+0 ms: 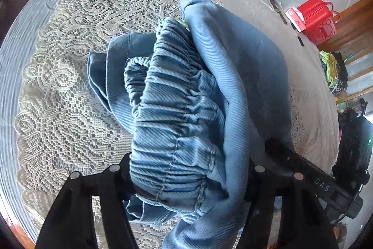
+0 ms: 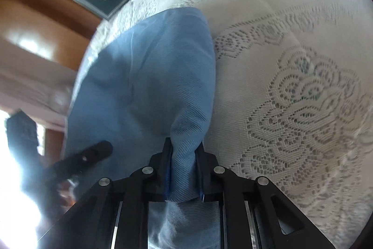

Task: Fold clothes
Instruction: 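Lift the stacked garments with both tools off the lace table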

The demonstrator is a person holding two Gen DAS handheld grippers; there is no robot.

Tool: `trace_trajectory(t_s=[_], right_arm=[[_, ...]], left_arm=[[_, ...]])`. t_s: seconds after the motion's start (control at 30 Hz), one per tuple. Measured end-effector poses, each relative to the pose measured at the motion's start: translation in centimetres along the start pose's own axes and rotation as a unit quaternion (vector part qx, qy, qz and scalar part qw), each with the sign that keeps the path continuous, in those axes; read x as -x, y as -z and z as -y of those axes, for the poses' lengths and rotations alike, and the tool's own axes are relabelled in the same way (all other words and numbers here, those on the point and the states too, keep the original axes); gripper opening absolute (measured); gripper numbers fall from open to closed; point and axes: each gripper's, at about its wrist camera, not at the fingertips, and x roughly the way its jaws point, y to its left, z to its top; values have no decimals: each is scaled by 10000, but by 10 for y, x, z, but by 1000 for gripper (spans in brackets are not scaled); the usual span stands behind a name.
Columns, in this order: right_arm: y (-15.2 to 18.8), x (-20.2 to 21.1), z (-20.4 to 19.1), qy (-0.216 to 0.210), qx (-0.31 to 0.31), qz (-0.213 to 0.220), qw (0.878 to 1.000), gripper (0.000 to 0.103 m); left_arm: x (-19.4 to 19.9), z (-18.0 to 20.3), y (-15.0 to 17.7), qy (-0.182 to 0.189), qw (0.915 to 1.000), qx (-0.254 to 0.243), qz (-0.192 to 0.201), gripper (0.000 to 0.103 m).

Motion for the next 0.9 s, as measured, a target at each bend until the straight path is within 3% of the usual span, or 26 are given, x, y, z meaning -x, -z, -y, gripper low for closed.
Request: trace_trajectory(t_s=[0.17,0.3,0.47,0.63,0.8,0.9], right_arm=[[1,-2,-12,328,338,99,9988,17],[9,0,-25,735,770,283,9939,13],[15,33,-47,758,1287,708,9862,11],[13,94,-76,735,1704,1395,9727,11],[8,160,-87,805,1725,2117,9586,10],[9,197,-86,819,1707,2499,9496,10]], left_arm=[[-1,3,0,-96,9998,-142,106,63],[3,3,0,-215,9996,-65,145,52],[38,31,7,-135,9979,-320,551,49],[99,68,1,49,9891,-789,1240,49],[138,124,-14,310,9752,-1191,1839,49],[168,146,-5,463,9673,-1420,2048,49]])
